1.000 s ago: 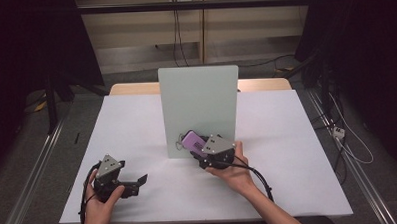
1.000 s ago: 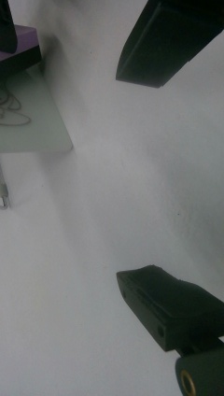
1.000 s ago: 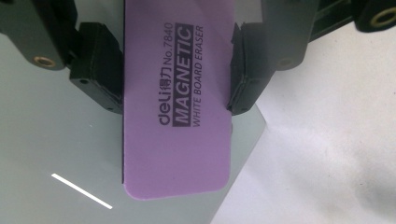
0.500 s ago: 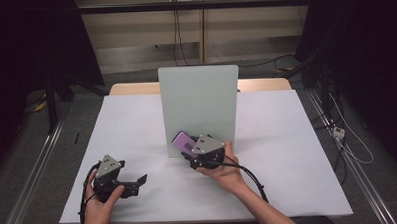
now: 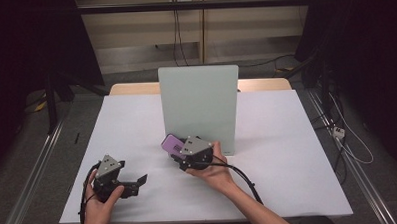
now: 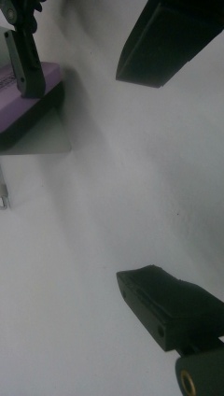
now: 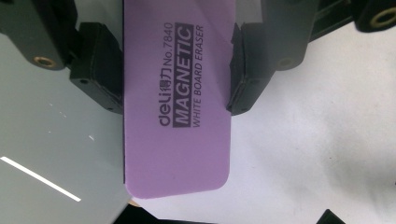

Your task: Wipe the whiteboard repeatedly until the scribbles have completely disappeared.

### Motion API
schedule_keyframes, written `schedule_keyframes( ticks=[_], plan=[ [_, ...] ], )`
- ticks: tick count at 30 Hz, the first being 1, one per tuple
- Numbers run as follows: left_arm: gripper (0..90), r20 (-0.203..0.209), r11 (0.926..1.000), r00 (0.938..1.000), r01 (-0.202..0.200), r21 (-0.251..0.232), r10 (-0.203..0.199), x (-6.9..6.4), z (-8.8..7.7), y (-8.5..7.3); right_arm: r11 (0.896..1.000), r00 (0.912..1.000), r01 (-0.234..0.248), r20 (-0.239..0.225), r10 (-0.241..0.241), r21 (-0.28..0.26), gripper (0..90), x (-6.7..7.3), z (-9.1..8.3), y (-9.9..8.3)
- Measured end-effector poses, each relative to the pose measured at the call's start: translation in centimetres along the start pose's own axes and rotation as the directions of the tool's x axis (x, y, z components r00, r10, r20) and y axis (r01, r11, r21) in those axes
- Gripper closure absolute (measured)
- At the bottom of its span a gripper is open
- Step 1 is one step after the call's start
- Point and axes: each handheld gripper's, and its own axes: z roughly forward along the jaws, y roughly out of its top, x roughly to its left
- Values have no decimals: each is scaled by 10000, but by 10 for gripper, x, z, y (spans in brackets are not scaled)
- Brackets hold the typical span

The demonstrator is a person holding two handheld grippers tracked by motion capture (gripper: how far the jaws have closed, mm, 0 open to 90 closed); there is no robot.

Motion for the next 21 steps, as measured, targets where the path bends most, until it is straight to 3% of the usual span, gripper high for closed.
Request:
schedule_keyframes(
  ticks=[13, 21],
  plan=[
    [51, 56, 10000, 10000, -26, 45, 26, -1, 1, -1, 9999, 9997, 148, -217, -147, 49, 418, 7, 9, 4],
    [51, 6, 10000, 10000, 48, -36, -48, 1, -2, -1, 9995, 9992, 80, 396, -68, -303, 418, -15, -15, 10]
  ],
)
